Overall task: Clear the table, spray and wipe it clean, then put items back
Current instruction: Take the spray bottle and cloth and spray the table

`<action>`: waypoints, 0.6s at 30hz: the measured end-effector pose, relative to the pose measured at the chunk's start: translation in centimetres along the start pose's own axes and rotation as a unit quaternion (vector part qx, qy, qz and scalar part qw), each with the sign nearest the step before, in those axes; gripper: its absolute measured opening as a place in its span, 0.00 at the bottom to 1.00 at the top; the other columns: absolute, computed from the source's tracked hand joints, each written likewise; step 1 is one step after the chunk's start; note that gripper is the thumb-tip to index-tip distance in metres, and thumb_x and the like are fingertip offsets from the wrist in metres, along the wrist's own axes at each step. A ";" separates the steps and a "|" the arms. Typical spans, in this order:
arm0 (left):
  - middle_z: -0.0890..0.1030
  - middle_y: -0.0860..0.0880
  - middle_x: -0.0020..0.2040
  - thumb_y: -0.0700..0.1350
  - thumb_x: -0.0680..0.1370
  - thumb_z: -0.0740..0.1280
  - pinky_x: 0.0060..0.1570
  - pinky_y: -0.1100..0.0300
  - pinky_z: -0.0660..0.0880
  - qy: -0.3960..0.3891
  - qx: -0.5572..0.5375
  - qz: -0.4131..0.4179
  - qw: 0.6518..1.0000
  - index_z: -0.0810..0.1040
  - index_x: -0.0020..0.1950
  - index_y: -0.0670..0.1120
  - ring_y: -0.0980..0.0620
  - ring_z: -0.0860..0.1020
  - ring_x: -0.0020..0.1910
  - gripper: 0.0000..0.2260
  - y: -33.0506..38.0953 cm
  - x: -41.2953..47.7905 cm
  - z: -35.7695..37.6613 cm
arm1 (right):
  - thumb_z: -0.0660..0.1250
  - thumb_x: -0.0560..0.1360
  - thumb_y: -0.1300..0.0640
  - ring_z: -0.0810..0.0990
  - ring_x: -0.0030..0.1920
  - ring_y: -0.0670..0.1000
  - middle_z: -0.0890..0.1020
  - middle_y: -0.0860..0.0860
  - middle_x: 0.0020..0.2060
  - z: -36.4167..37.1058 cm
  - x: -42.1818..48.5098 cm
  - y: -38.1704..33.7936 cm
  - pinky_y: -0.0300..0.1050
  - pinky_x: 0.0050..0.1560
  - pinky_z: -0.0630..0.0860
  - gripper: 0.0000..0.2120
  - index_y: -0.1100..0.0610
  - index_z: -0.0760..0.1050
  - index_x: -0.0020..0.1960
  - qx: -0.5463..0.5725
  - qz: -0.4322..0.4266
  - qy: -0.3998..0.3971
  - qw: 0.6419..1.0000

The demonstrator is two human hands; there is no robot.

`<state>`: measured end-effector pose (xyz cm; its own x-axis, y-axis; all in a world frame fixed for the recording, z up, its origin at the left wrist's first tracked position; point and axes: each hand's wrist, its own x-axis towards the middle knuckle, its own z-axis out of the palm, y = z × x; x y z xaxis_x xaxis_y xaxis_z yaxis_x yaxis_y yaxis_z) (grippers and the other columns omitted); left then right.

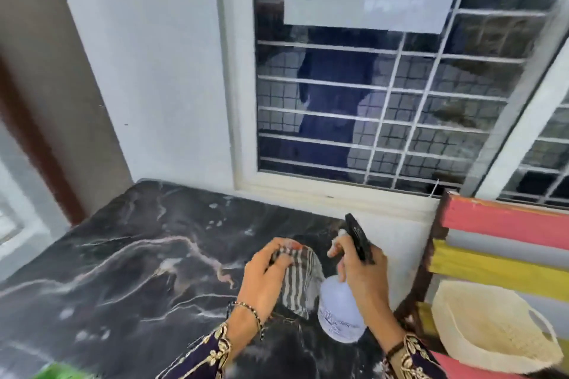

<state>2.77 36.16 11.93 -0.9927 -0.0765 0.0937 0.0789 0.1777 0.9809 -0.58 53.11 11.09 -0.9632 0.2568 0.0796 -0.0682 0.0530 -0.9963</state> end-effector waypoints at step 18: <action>0.84 0.55 0.43 0.37 0.77 0.62 0.43 0.66 0.75 0.281 0.060 -0.119 0.950 0.81 0.48 0.54 0.59 0.79 0.41 0.13 -7.6 -0.3 -20.7 | 0.67 0.72 0.28 0.71 0.24 0.49 0.80 0.64 0.31 24.8 1.4 4.1 0.45 0.29 0.68 0.36 0.63 0.79 0.32 0.019 0.052 -0.191 0.980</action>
<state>4.38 14.52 8.00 -0.7723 -0.6350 -0.0185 -0.1853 0.1973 0.9627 -8.64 29.73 6.33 -0.9919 -0.1224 -0.0335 0.0328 0.0077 -0.9994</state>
